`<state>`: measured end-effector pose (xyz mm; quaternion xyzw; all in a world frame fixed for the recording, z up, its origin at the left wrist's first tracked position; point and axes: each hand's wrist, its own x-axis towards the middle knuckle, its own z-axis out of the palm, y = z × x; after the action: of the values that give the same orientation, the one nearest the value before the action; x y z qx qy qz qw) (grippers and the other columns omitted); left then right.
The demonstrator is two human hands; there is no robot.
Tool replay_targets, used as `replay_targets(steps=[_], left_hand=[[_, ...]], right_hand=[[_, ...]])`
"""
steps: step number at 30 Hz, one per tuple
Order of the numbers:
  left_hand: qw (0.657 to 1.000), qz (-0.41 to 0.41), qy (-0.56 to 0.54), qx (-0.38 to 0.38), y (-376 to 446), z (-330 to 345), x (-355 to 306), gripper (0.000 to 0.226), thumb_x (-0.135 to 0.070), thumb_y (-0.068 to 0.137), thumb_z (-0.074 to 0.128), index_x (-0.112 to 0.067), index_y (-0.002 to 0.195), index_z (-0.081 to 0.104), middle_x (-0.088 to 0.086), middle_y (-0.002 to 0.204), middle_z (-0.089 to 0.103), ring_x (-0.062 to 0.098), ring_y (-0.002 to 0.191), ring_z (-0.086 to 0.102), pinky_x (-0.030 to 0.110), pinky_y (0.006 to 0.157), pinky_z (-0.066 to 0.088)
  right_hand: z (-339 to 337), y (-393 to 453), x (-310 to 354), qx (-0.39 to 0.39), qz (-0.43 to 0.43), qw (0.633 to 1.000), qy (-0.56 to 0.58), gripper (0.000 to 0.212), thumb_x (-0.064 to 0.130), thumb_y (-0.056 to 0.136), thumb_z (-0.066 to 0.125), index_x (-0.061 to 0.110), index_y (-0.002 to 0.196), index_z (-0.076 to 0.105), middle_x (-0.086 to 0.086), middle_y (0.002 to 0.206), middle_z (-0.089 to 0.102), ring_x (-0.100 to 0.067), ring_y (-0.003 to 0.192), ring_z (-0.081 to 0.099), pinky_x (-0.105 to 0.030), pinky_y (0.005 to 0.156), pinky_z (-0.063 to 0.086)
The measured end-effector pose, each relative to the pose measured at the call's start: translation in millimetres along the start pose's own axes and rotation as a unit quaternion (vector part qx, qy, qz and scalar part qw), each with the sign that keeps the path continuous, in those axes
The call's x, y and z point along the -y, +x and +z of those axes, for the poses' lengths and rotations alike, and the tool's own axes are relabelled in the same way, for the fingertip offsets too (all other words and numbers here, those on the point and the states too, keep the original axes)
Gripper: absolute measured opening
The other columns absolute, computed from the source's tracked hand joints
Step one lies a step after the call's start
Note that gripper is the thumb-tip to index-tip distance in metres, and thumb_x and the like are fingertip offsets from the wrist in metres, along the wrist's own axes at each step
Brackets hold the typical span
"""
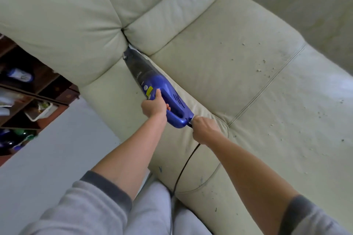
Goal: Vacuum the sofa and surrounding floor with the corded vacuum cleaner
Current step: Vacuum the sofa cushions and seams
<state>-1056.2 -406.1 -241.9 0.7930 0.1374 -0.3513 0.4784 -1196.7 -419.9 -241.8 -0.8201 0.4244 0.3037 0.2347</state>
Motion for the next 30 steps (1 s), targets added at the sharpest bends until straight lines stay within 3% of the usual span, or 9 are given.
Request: replay_targets(steps=[4,9,13,23,25,28,30], left_hand=[[1.0,-0.011,-0.017,0.013,-14,-9,-35,0.026,-0.028,0.091,0.062,-0.007,0.081,0.052,0.006,0.061,0.057,0.016,0.043,0.05,0.027,0.05,0.048],[0.998,-0.002,-0.034,0.046,-33,-20,-71,0.015,-0.017,0.09,0.06,-0.006,0.098,0.056,0.007,0.064,0.055,0.016,0.044,0.049,0.024,0.04,0.04],[0.998,0.003,-0.017,0.054,-32,-32,-84,0.011,-0.011,0.088,0.058,-0.007,0.097,0.053,0.008,0.066,0.054,0.016,0.047,0.048,0.025,0.043,0.041],[0.997,0.012,0.024,0.073,-4,-12,-108,0.026,-0.006,0.086,0.055,-0.002,0.111,0.057,0.008,0.065,0.054,0.017,0.047,0.049,0.024,0.041,0.04],[0.996,0.016,0.028,0.084,-7,-3,-109,0.031,-0.001,0.085,0.051,-0.001,0.116,0.055,0.009,0.066,0.055,0.017,0.047,0.049,0.024,0.038,0.04],[0.995,0.009,0.033,0.091,-9,1,-102,0.041,-0.002,0.083,0.051,-0.002,0.125,0.056,0.011,0.077,0.061,0.018,0.047,0.052,0.023,0.039,0.04],[0.995,0.012,0.044,0.084,-11,-3,-98,0.037,-0.005,0.085,0.053,-0.001,0.122,0.058,0.012,0.084,0.064,0.021,0.055,0.056,0.024,0.046,0.043]], right_hand=[[-34,-21,7,-0.027,-0.016,0.997,-0.077,0.029,0.002,0.09,0.043,0.01,0.115,0.054,-0.003,0.108,0.063,-0.024,0.094,0.064,-0.029,0.066,0.041],[-66,-52,19,-0.059,-0.017,0.983,-0.172,0.03,0.006,0.093,0.045,0.015,0.118,0.059,-0.001,0.111,0.064,-0.023,0.1,0.064,-0.027,0.071,0.045],[-74,-57,35,-0.056,-0.018,0.979,-0.195,0.032,0.007,0.092,0.047,0.013,0.12,0.061,-0.003,0.111,0.065,-0.026,0.1,0.066,-0.03,0.083,0.053],[-102,-26,45,-0.007,0.005,0.983,-0.185,0.035,0.008,0.092,0.047,0.013,0.125,0.056,-0.002,0.116,0.062,-0.026,0.103,0.064,-0.035,0.089,0.053],[-107,-25,37,-0.003,0.018,0.984,-0.177,0.034,0.009,0.093,0.045,0.014,0.125,0.055,-0.001,0.118,0.062,-0.025,0.105,0.063,-0.032,0.086,0.052],[-103,-32,26,-0.028,0.007,0.973,-0.23,0.031,0.008,0.094,0.044,0.017,0.122,0.057,0.001,0.112,0.064,-0.02,0.099,0.064,-0.025,0.068,0.043],[-99,-38,27,-0.032,-0.005,0.971,-0.235,0.031,0.009,0.095,0.044,0.017,0.122,0.056,0.001,0.111,0.064,-0.02,0.099,0.064,-0.025,0.067,0.041]])
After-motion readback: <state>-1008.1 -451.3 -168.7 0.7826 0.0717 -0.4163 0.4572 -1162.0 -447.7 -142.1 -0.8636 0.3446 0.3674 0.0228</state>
